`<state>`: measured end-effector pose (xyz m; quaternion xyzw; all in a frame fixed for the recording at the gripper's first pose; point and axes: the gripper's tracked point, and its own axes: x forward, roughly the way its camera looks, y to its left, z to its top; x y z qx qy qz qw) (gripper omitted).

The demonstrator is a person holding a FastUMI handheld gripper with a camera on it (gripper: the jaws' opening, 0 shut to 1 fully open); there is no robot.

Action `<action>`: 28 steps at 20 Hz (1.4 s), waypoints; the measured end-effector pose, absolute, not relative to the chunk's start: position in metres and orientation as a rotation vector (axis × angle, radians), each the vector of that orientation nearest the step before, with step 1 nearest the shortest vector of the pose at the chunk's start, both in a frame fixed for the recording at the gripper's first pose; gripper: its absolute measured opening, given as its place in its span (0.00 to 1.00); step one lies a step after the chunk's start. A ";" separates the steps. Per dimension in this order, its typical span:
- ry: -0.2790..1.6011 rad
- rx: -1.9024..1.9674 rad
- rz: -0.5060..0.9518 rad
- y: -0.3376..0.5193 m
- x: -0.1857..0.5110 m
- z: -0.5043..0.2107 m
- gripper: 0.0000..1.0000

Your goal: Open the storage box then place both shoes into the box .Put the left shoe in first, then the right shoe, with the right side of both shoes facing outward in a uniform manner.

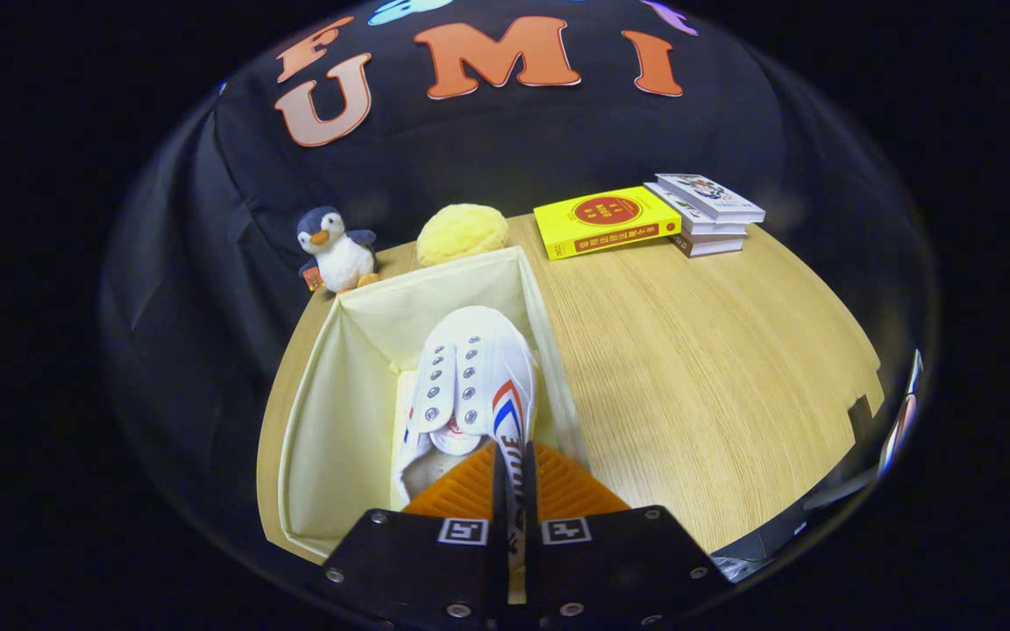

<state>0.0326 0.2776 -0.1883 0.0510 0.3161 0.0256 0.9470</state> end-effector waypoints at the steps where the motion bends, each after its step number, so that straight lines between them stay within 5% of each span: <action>1: 0.596 0.102 0.066 0.283 0.038 -0.173 0.19; 2: 0.553 0.077 0.061 0.279 0.040 -0.162 0.41; 4: 0.518 0.032 0.073 0.277 0.043 -0.147 0.71; 8: 0.489 0.051 0.074 0.263 0.043 -0.130 0.98; 28: 0.250 0.014 0.116 0.142 0.048 -0.005 0.99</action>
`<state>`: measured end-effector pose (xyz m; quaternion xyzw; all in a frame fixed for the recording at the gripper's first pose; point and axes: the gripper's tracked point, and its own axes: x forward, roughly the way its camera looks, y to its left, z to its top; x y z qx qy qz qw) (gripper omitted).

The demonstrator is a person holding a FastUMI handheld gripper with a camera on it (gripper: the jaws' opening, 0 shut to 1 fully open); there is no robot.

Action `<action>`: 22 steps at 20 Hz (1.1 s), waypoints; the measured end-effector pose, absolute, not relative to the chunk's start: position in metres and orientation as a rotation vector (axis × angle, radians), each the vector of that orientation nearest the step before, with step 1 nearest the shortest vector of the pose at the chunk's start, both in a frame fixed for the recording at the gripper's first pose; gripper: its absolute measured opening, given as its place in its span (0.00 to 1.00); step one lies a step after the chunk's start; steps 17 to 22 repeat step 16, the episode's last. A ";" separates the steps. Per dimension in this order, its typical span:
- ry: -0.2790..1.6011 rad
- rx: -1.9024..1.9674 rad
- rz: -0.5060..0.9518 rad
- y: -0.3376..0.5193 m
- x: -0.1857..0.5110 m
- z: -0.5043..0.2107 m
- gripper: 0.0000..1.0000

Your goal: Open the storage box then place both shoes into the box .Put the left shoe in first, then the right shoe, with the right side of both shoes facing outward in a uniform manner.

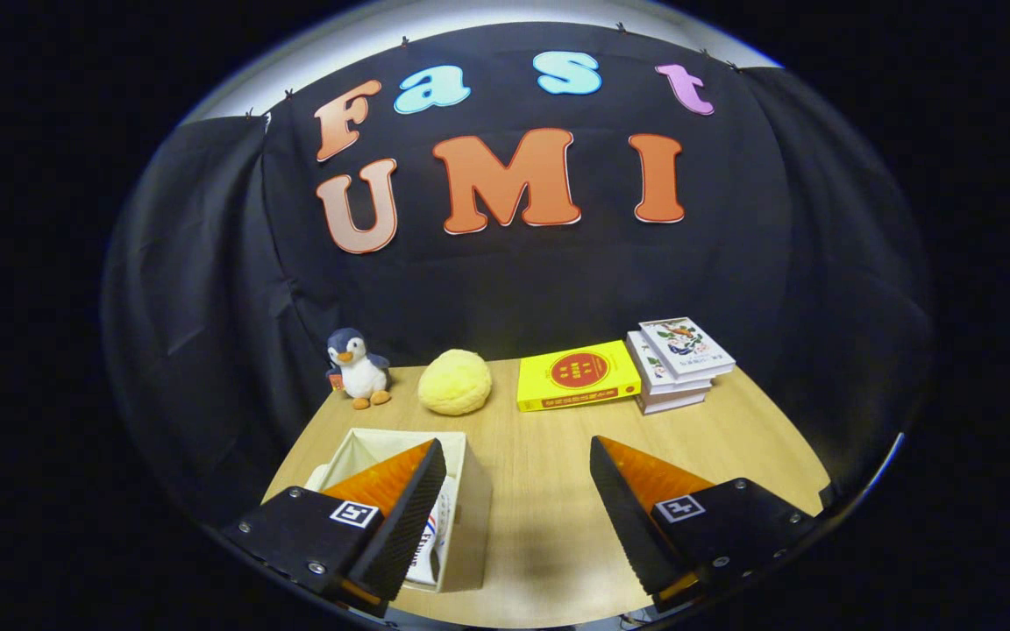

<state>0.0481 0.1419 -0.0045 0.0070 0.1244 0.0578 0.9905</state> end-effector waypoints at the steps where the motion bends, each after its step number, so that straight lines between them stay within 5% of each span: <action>1: 0.238 0.018 0.111 0.130 0.048 0.001 0.99; 15: 0.114 0.021 -0.027 -0.062 0.038 0.039 0.99; 22: 0.110 0.027 -0.038 -0.071 0.038 0.038 0.98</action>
